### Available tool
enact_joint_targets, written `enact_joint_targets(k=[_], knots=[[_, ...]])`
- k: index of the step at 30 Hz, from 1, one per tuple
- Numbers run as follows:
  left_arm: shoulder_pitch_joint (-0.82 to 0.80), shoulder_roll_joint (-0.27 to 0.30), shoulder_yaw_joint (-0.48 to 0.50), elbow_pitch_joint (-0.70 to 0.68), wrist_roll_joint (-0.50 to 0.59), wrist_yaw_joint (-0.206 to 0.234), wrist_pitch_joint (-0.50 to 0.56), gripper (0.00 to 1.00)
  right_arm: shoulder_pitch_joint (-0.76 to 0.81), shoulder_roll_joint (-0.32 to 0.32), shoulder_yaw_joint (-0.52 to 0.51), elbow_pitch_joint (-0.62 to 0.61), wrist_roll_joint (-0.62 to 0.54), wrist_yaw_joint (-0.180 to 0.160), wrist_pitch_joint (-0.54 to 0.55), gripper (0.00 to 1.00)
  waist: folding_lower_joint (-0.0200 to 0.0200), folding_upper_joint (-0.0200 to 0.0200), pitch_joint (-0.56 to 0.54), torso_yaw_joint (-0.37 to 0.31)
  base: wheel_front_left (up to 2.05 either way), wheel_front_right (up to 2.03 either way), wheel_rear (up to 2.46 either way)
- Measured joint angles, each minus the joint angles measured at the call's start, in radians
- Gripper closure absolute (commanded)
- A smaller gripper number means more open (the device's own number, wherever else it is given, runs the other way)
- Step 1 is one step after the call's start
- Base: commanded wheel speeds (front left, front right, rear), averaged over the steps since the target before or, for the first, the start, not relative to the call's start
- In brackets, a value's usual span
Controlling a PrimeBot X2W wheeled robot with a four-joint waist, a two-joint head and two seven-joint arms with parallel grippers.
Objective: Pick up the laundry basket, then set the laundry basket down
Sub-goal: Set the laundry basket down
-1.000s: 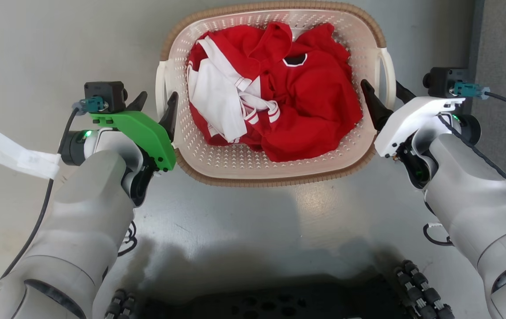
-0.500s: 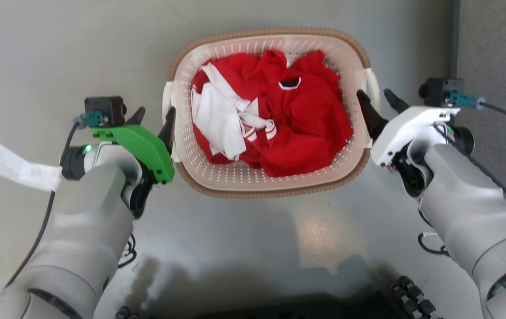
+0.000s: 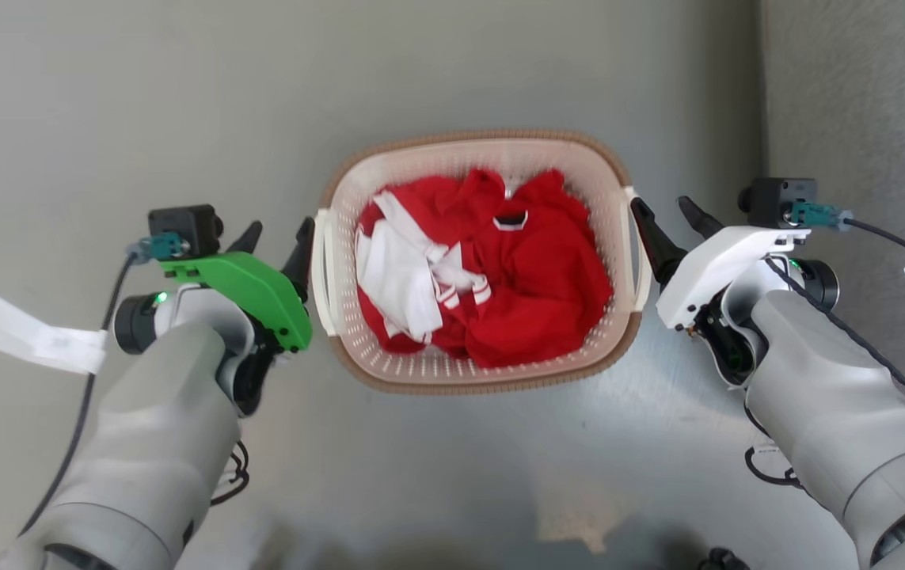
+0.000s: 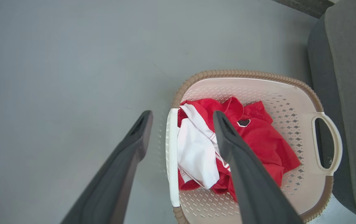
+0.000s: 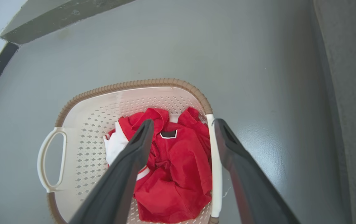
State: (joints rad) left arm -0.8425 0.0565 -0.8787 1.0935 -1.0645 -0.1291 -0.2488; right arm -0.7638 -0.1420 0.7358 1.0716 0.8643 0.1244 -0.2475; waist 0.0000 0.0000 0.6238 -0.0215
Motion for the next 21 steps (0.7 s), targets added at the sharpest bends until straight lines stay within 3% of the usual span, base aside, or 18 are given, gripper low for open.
enact_joint_targets(k=[11, 21], knots=[[0.075, 0.044, 0.092, -0.094, 0.025, 0.0, 0.0, 0.0, 0.051, -0.037, -0.062, -0.102, -0.008, 0.0, -0.003, 0.0, 0.0, 0.0, -0.148, 0.002, 0.0, 0.0, 0.0], [0.166, 0.077, 0.175, -0.188, 0.096, 0.0, 0.0, 0.0, 0.137, -0.074, -0.15, -0.225, -0.095, 0.0, -0.003, 0.0, 0.0, 0.0, -0.285, 0.007, 0.0, 0.0, 0.0]])
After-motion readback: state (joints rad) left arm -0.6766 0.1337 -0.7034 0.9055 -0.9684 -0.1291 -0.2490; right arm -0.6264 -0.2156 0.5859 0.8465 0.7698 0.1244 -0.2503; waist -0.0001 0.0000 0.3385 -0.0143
